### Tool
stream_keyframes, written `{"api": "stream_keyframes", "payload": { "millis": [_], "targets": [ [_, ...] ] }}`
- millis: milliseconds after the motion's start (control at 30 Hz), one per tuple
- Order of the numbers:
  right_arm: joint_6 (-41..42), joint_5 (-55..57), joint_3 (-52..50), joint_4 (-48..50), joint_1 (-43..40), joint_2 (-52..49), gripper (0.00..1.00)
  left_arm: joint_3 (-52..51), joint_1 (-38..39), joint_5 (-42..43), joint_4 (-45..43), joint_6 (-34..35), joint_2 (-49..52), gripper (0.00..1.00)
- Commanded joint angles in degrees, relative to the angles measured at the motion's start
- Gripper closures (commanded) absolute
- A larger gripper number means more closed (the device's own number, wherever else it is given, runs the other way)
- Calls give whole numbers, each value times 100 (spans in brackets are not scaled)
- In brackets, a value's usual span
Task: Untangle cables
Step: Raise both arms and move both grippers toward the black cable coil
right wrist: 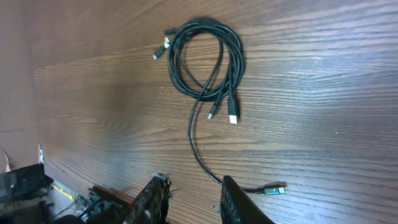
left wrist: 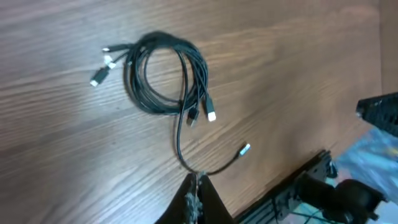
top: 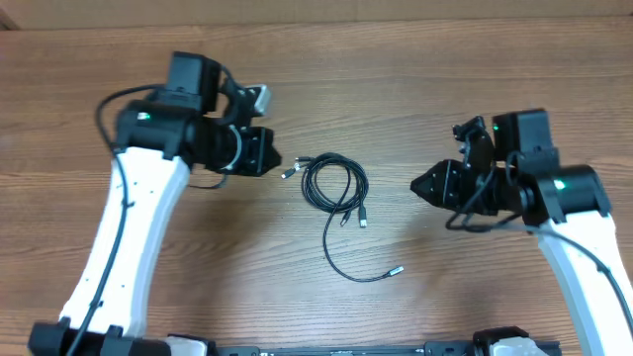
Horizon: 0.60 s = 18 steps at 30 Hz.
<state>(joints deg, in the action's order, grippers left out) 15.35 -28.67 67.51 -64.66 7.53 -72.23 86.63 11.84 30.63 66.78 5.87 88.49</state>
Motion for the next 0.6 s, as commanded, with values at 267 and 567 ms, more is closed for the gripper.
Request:
{"api": "stream_keyframes", "payload": {
  "millis": [267, 567],
  "targets": [
    [138, -101, 114, 461, -9, -1058, 60, -977, 461, -385, -1821, 658, 1224, 78],
    [398, -83, 114, 861, 177, -1753, 56, -975, 671, -463, -2295, 658, 2295, 61]
  ]
}}
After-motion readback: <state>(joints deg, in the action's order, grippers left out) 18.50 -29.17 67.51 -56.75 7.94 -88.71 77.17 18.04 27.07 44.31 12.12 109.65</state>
